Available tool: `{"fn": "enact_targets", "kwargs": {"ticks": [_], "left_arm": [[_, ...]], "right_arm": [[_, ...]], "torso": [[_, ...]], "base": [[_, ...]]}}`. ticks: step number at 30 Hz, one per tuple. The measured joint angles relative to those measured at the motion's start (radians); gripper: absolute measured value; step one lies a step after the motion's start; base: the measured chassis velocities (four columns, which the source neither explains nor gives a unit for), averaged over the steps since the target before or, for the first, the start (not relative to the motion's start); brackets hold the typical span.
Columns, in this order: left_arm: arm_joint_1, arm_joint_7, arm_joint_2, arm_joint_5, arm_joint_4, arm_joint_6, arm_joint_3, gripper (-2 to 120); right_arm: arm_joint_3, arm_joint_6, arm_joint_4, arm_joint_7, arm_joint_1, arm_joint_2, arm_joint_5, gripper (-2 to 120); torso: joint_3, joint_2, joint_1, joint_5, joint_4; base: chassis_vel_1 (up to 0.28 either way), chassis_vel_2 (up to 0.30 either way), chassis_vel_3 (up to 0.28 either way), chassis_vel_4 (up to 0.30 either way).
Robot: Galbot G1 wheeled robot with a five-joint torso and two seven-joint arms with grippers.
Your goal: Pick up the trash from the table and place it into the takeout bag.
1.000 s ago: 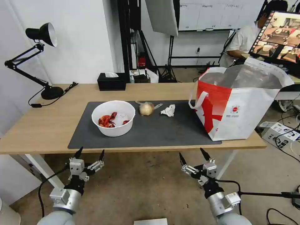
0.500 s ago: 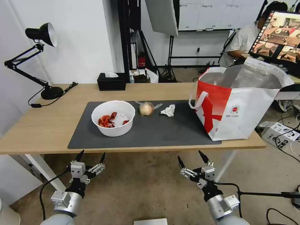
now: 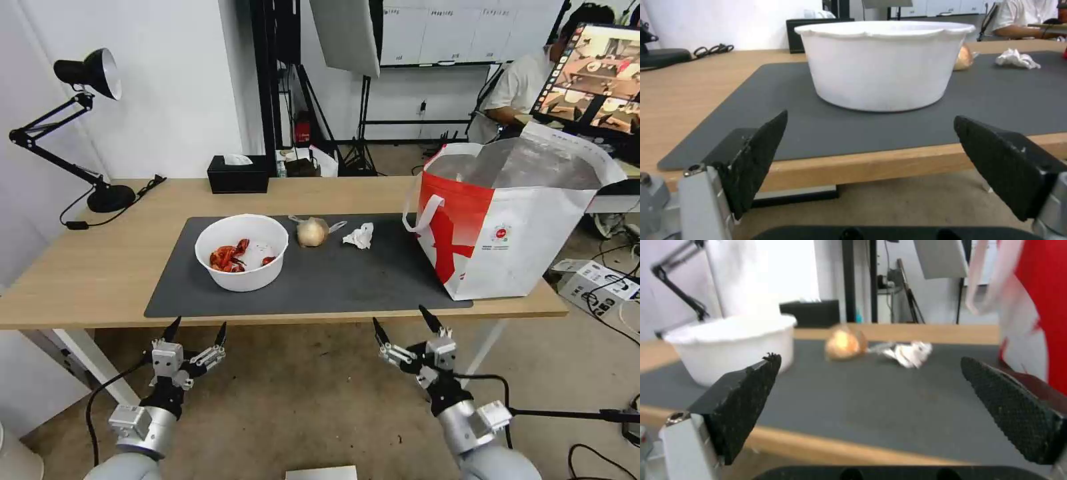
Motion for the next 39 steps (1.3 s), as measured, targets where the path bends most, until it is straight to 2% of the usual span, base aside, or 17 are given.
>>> {"fn": "enact_targets", "kwargs": {"ticks": [2, 5, 6, 8, 13, 15, 17, 20, 23, 24, 27, 32, 38, 39], "left_arm": [[-0.001, 0.000, -0.001, 0.000, -0.003, 0.000, 0.000, 100], [-0.004, 0.003, 0.000, -0.001, -0.011, 0.002, 0.000, 100], [-0.004, 0.003, 0.000, -0.001, -0.011, 0.002, 0.000, 100], [-0.004, 0.008, 0.001, -0.001, -0.015, 0.002, 0.000, 100], [-0.007, 0.009, 0.001, -0.001, -0.015, 0.003, 0.001, 100], [-0.013, 0.012, 0.001, -0.001, -0.007, 0.004, 0.004, 100], [-0.015, 0.015, 0.001, -0.002, -0.004, 0.004, 0.005, 100], [-0.020, 0.023, 0.001, -0.002, 0.007, 0.004, 0.009, 100], [-0.035, 0.027, 0.001, -0.002, 0.028, 0.004, 0.017, 100], [-0.035, 0.027, 0.001, -0.002, 0.028, 0.004, 0.017, 100], [-0.048, 0.028, 0.001, -0.005, 0.040, 0.005, 0.026, 100], [-0.052, 0.028, 0.001, -0.007, 0.047, 0.006, 0.028, 100], [-0.040, 0.028, 0.003, -0.017, 0.042, 0.007, 0.014, 100], [-0.040, 0.028, 0.003, -0.017, 0.042, 0.007, 0.014, 100]], "right_arm": [[-0.006, -0.025, 0.016, 0.005, 0.018, -0.005, 0.017, 100], [-0.021, -0.117, 0.056, 0.019, 0.092, -0.025, 0.055, 100], [-0.021, -0.117, 0.056, 0.019, 0.092, -0.025, 0.055, 100], [-0.040, -0.189, 0.063, 0.029, 0.177, -0.057, 0.098, 100], [-0.083, -0.231, 0.033, 0.050, 0.288, -0.092, 0.154, 100], [-0.142, -0.258, -0.014, 0.089, 0.396, -0.100, 0.222, 100], [-0.166, -0.267, -0.035, 0.105, 0.435, -0.095, 0.247, 100], [-0.215, -0.280, -0.084, 0.138, 0.508, -0.076, 0.280, 100], [-0.309, -0.314, -0.191, 0.238, 0.638, -0.014, 0.334, 100], [-0.309, -0.314, -0.191, 0.238, 0.638, -0.014, 0.334, 100], [-0.371, -0.356, -0.302, 0.331, 0.748, 0.054, 0.347, 100], [-0.408, -0.396, -0.418, 0.399, 0.856, 0.111, 0.364, 100], [-0.455, -0.454, -0.630, 0.511, 1.007, 0.198, 0.360, 100], [-0.455, -0.454, -0.630, 0.511, 1.007, 0.198, 0.360, 100]], "torso": [[0.000, 0.000, 0.000, 0.0000, 0.0000], [0.000, 0.000, 0.000, 0.0000, -0.0001], [0.000, 0.000, 0.000, 0.0000, -0.0001], [0.000, 0.000, 0.000, 0.0001, 0.0000], [0.000, 0.000, 0.000, 0.0000, 0.0001], [0.000, 0.000, 0.000, 0.0000, 0.0000], [0.000, 0.000, 0.000, 0.0000, 0.0000], [0.000, 0.000, 0.000, 0.0000, 0.0001], [0.000, 0.000, 0.000, 0.0000, 0.0001], [0.000, 0.000, 0.000, 0.0000, 0.0001], [0.000, 0.000, 0.000, -0.0001, 0.0000], [0.000, 0.000, 0.000, -0.0001, 0.0000], [0.000, 0.000, 0.000, -0.0002, 0.0001], [0.000, 0.000, 0.000, -0.0002, 0.0001]], "base": [[0.000, 0.000, 0.000, 0.000], [0.000, 0.000, 0.000, 0.000], [0.000, 0.000, 0.000, 0.000], [0.000, 0.000, 0.000, 0.000], [0.000, 0.000, 0.000, 0.000], [0.000, 0.000, 0.000, 0.000], [0.000, 0.000, 0.000, 0.000], [0.000, 0.000, 0.000, 0.000], [0.000, 0.000, 0.000, 0.000], [0.000, 0.000, 0.000, 0.000], [0.000, 0.000, 0.000, 0.000], [0.000, 0.000, 0.000, 0.000], [0.000, 0.000, 0.000, 0.000], [0.000, 0.000, 0.000, 0.000]]}}
